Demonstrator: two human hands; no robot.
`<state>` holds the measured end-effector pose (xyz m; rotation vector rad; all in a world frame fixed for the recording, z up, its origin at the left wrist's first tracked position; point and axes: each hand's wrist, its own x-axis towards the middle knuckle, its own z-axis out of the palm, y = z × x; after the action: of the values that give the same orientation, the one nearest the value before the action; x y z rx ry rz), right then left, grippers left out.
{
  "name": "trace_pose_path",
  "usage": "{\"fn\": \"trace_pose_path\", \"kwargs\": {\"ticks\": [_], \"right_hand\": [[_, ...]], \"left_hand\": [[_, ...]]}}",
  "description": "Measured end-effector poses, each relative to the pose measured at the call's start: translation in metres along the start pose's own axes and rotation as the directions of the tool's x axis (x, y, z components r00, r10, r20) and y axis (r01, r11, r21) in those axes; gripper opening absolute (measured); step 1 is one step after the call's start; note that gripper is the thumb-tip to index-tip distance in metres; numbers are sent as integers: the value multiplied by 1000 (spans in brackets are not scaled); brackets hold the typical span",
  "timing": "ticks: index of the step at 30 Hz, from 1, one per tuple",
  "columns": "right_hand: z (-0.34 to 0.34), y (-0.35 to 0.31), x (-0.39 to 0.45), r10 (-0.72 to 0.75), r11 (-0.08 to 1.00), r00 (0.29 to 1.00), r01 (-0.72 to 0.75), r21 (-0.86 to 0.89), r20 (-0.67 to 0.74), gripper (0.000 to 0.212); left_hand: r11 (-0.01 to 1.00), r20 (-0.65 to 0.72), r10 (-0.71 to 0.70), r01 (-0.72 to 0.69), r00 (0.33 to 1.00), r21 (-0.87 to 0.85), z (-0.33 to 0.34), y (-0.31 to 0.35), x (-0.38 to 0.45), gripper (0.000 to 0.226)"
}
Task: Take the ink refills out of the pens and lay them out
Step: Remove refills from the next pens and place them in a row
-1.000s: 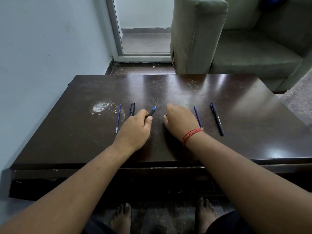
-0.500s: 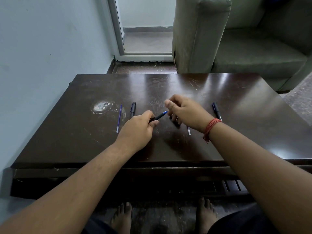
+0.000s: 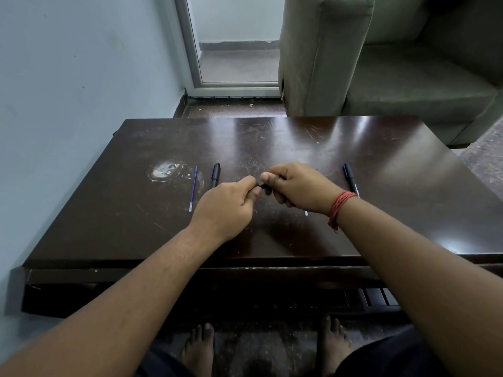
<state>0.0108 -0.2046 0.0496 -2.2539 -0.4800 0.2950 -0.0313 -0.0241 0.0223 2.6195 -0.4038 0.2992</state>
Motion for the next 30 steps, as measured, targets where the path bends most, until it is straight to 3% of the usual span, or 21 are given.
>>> {"fn": "trace_pose_path", "kwargs": {"ticks": [4,9,13,16,21,24,30], "right_hand": [[-2,-1,-2,-34,999,999,34,-7,15,33],[-4,-1,1,-142,989,988,138,-53,-64,24],[-6,-3,-1,-195,976,979,199,87,-55,7],[-8,-2,-2,-222,963,974,227,144,-53,16],[-5,3,-1,-61,976,997,71,208,-53,23],[-5,4,-1,-102,967,995,103,234,-18,6],[-4,0,-3,-71,963,995,85,256,-65,18]], "left_hand": [[999,10,19,-19,1000,38,-1,0,0,22],[986,52,-37,45,998,-161,-5,2,4,28],[938,91,-78,104,993,-329,-6,2,5,31],[950,86,-73,96,994,-297,-8,1,5,30],[985,101,-30,47,994,-167,-8,0,4,28],[987,103,-37,53,994,-154,-7,-2,4,29],[987,93,-52,66,994,-149,-9,-5,6,28]]}}
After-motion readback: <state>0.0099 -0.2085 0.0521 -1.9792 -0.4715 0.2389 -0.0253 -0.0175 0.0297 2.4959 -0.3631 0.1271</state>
